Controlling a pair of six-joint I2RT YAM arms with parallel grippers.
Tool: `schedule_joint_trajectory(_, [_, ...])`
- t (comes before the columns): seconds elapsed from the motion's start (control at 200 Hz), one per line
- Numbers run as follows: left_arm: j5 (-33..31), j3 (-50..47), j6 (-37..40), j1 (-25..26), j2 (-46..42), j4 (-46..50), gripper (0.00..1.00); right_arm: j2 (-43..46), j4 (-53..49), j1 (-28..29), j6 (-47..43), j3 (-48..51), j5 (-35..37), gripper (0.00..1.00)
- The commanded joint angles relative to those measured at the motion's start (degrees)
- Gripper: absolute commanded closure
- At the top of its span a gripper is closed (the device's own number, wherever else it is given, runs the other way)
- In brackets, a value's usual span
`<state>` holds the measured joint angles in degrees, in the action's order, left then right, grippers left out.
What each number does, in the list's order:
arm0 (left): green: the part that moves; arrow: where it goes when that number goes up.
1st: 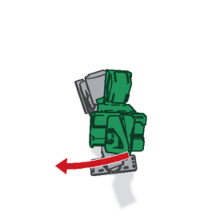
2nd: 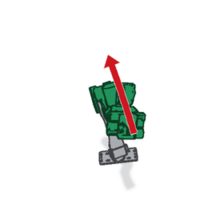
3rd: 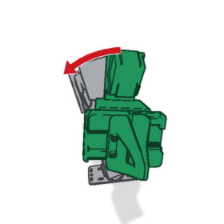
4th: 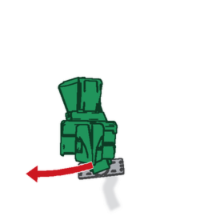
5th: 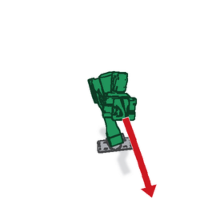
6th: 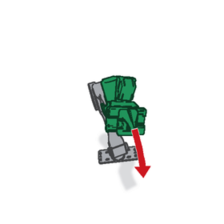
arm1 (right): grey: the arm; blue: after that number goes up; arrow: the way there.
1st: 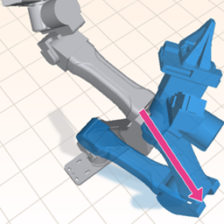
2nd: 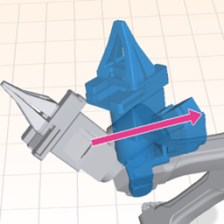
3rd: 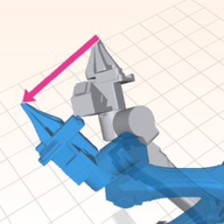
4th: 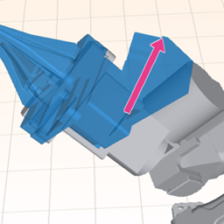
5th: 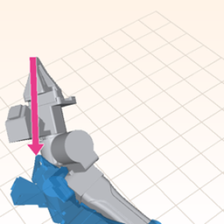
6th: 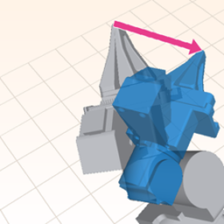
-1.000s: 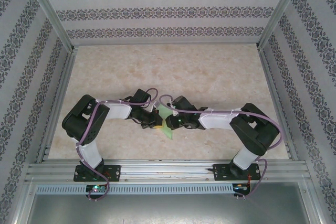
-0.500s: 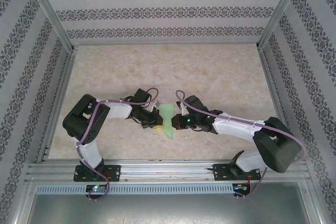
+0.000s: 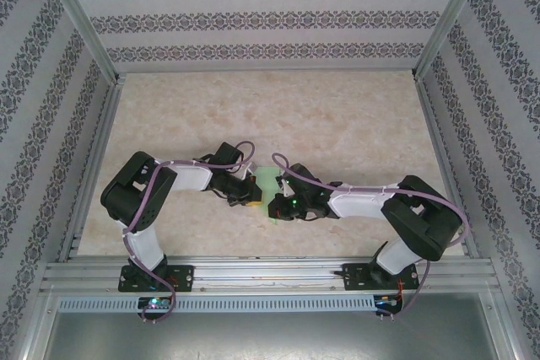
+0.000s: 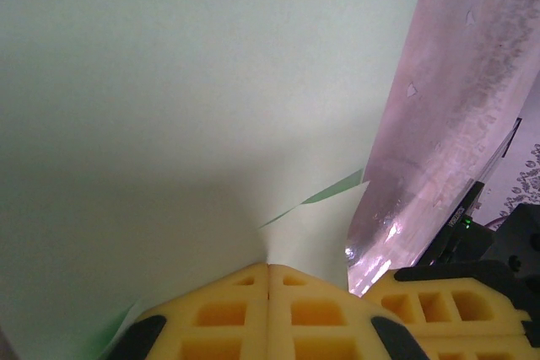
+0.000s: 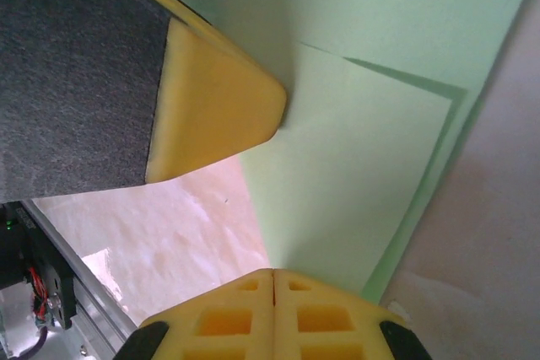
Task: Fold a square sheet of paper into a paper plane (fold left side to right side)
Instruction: Third fold the triangle at the center of the table.
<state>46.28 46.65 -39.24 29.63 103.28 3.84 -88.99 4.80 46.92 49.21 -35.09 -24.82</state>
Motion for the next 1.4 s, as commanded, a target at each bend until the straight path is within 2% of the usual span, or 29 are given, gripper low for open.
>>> schedule_joint_trajectory(0.0, [-8.04,-1.88,-0.06,0.71,3.06,5.03,1.00,-0.67,1.18,0.87,1.77,-0.21,-0.37,0.99])
schedule_joint_trajectory(0.904, [-8.39,-1.35,0.59,0.72,3.27,6.10,1.00,-2.06,1.18,2.65,4.93,2.57,0.71,0.99])
schedule_joint_trajectory(1.394, [-8.64,-0.48,0.75,0.74,3.77,6.71,1.00,1.60,-2.57,2.30,4.14,2.73,2.80,0.99])
